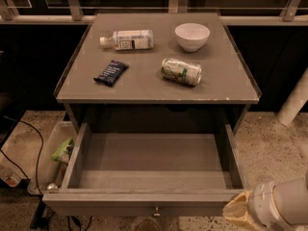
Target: Close top drawer
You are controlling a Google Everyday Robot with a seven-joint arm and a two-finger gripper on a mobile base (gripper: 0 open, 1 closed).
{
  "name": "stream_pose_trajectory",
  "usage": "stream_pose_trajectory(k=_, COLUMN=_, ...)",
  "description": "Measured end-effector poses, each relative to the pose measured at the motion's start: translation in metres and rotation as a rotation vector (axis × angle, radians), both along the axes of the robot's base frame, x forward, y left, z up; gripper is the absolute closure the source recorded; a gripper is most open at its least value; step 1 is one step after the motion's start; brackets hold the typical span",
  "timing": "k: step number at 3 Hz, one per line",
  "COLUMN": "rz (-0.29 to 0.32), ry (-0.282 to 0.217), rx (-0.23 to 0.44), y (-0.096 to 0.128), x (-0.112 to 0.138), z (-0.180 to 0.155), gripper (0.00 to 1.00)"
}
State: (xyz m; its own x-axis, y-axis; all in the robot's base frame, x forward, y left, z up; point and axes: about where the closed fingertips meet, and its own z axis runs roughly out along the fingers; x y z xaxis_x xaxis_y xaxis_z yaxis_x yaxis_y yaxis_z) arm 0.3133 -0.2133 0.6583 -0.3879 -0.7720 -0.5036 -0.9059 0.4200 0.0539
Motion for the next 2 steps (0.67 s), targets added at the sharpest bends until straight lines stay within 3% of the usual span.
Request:
stream_pose_trajectory(k=1, rz=0.04, ry=-0.017, rx=-0.002, y=0.0149, x=-0.0047, z=-0.0163, gripper=1.0)
stream_pose_trajectory(k=2, rz=0.042, ry=-0.019, rx=-0.003, y=0.0157, x=-0.0046, z=-0.0168, gripper=0.81)
